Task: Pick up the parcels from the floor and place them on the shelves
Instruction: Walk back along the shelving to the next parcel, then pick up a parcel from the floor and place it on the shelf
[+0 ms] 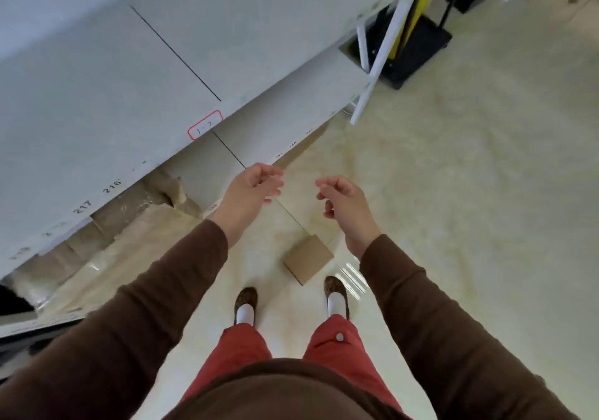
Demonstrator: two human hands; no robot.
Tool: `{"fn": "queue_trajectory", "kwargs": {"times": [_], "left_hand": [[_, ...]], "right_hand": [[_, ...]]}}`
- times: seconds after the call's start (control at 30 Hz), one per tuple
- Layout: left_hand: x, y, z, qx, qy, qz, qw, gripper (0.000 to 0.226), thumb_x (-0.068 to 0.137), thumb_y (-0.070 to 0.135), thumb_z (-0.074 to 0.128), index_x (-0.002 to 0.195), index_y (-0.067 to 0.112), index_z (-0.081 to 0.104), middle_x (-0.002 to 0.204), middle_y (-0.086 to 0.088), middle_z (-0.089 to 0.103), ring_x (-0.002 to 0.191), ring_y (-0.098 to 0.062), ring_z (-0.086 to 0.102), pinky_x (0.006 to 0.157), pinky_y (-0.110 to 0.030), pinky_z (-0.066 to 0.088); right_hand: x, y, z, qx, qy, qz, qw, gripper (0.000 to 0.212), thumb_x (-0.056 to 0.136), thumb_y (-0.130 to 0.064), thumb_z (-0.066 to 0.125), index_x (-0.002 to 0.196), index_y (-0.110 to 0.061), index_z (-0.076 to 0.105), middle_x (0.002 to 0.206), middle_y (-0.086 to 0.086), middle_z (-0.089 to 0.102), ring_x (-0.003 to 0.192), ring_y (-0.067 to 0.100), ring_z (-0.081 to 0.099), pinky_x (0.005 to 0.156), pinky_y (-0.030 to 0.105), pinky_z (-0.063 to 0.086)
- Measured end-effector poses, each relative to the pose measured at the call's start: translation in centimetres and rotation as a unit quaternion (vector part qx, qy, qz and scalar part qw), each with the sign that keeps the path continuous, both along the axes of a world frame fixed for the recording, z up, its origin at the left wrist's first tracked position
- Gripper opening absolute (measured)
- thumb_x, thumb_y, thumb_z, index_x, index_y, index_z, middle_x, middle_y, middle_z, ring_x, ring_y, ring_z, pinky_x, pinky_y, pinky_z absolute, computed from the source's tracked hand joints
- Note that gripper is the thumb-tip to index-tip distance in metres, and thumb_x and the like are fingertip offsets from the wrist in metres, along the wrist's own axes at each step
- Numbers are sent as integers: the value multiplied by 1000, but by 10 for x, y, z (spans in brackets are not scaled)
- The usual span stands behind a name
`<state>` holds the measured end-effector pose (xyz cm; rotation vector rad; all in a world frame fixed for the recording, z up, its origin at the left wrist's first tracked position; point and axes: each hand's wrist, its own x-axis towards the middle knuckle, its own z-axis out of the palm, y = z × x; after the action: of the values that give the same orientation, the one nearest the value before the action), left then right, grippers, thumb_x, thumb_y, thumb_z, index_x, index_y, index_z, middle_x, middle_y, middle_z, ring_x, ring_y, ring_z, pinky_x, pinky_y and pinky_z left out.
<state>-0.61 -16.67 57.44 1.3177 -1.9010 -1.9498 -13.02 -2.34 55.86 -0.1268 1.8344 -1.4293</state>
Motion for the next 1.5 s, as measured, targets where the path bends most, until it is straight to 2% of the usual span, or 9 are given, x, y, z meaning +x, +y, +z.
{"fn": "queue_trajectory", "kwargs": {"times": [0.2, 0.43, 0.87, 0.93, 1.03, 1.13, 1.23, 1.37, 1.5], "left_hand": [[8, -9, -11, 1, -5, -147, 989, 12, 100, 21, 59, 107, 24, 68, 106, 1, 71, 91, -12, 68, 82, -26, 51], [32, 17, -56, 30, -17, -213, 976, 12, 100, 20, 58, 106, 23, 68, 106, -3, 71, 90, -14, 68, 81, -27, 50], [51, 43, -233, 11, -45, -271, 961, 15, 100, 13, 58, 95, 24, 65, 100, -9, 66, 88, -20, 62, 77, -29, 46], [51, 41, -271, 16, -53, -279, 959, 17, 100, 11, 58, 92, 25, 65, 97, -7, 65, 88, -20, 60, 75, -29, 45], [53, 37, -335, 30, -71, -277, 958, 16, 99, 14, 59, 91, 27, 65, 93, 1, 65, 89, -19, 59, 77, -30, 46], [55, 32, -399, 31, -83, -283, 955, 12, 100, 16, 58, 96, 26, 64, 96, 4, 64, 93, -17, 60, 80, -30, 47], [53, 27, -464, 36, -94, -292, 951, 11, 99, 15, 58, 106, 23, 62, 109, 0, 63, 106, -20, 58, 90, -31, 44], [47, 22, -542, 34, -128, -313, 941, 35, 100, 16, 57, 134, 14, 57, 132, -8, 60, 117, -20, 56, 94, -30, 42], [37, 18, -610, 46, -162, -336, 927, 54, 101, 20, 57, 153, 12, 45, 153, -11, 50, 138, -25, 51, 108, -34, 40]], "right_hand": [[52, 17, -15, 6, -6, -132, 991, 18, 98, -9, 55, 104, -13, 72, 83, -1, 64, 58, 9, 48, 61, 23, 45], [89, 57, -48, 30, -12, -216, 976, 21, 98, -9, 55, 110, -6, 72, 83, 0, 64, 60, 9, 50, 60, 24, 45], [128, 92, -217, 46, -79, -307, 947, 32, 100, -12, 54, 130, -9, 64, 102, 1, 62, 80, 13, 55, 71, 25, 48], [133, 91, -254, 48, -86, -314, 944, 36, 102, -14, 53, 136, -9, 61, 104, -1, 62, 86, 11, 57, 79, 26, 50], [139, 87, -316, 60, -92, -311, 944, 44, 103, -19, 53, 146, -10, 54, 134, 6, 62, 115, 18, 58, 109, 38, 48], [144, 85, -381, 69, -102, -316, 941, 48, 102, -22, 53, 150, -13, 51, 149, 6, 55, 134, 22, 52, 118, 44, 39], [147, 86, -442, 67, -124, -328, 934, 51, 102, -24, 54, 152, -14, 48, 145, 4, 56, 124, 19, 52, 115, 42, 42], [148, 91, -519, 77, -154, -327, 929, 52, 102, -26, 55, 152, -16, 47, 146, 4, 55, 128, 23, 53, 104, 37, 45], [146, 91, -584, 90, -179, -316, 927, 57, 101, -27, 55, 156, -16, 43, 155, 4, 49, 140, 25, 47, 109, 41, 44]]}}
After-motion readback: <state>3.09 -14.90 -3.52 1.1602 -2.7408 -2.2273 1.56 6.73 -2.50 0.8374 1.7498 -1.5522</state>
